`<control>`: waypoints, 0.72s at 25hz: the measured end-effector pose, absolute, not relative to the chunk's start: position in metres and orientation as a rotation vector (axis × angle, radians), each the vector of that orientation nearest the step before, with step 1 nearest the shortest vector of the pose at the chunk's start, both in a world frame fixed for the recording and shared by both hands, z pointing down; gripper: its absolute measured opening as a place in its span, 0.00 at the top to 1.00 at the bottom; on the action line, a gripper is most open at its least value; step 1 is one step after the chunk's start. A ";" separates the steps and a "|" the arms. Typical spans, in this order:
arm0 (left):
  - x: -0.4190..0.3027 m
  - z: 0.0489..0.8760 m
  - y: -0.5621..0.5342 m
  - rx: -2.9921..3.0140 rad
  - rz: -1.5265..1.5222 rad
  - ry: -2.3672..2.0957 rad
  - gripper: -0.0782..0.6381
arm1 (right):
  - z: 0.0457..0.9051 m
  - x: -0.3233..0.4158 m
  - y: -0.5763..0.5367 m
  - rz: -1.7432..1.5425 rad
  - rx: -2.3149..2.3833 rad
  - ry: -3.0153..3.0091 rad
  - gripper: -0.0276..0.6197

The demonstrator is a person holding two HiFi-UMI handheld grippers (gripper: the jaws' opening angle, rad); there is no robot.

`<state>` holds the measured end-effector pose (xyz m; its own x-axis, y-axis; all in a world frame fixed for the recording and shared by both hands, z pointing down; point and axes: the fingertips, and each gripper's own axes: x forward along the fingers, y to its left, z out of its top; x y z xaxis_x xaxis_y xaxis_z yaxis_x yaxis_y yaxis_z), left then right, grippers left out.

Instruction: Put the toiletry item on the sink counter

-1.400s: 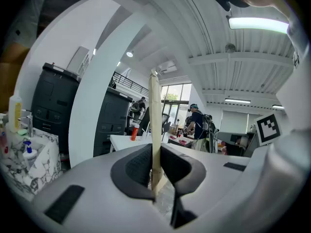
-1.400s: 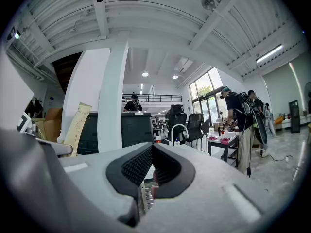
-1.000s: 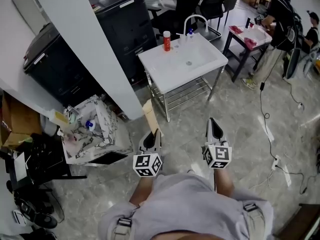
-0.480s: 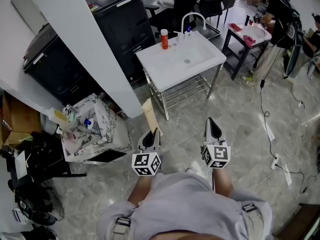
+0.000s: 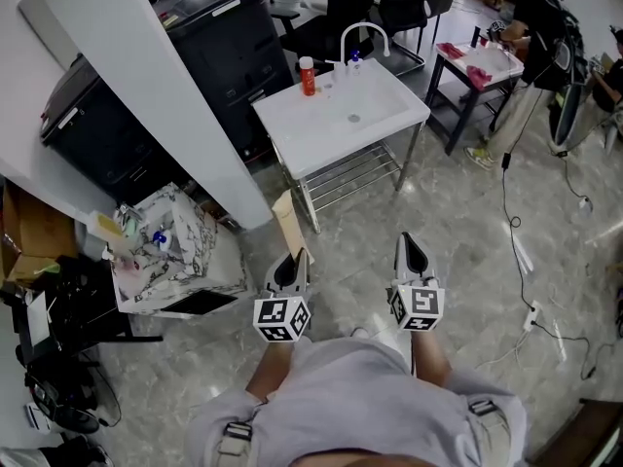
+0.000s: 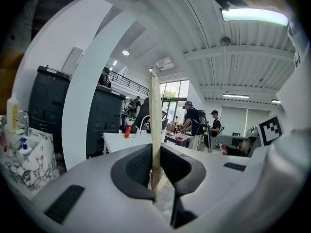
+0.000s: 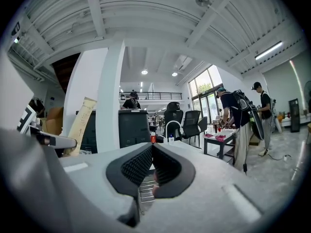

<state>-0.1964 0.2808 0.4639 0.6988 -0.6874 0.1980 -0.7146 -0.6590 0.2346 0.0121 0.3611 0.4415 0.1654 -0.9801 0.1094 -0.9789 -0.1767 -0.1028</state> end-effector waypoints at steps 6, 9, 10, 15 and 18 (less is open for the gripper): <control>-0.170 0.472 0.288 2.603 0.154 -1.120 0.83 | 0.451 0.042 0.375 -0.259 -2.399 2.009 0.95; -0.161 0.474 0.289 2.598 0.158 -1.132 0.83 | 0.457 0.052 0.380 -0.279 -2.397 2.013 0.95; -0.159 0.473 0.289 2.598 0.159 -1.136 0.83 | 0.460 0.056 0.380 -0.283 -2.398 2.016 0.95; -0.152 0.475 0.278 2.591 0.171 -1.153 0.83 | 0.463 0.064 0.365 -0.296 -2.383 2.032 0.95; -0.151 0.479 0.265 2.579 0.169 -1.167 0.83 | 0.462 0.064 0.349 -0.288 -2.371 2.053 0.95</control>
<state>-0.1509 0.2649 0.4791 0.6620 -0.7134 0.2299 -0.7493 -0.6226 0.2256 0.0637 0.3494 0.4619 0.1335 -0.9807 0.1429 -0.9821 -0.1503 -0.1133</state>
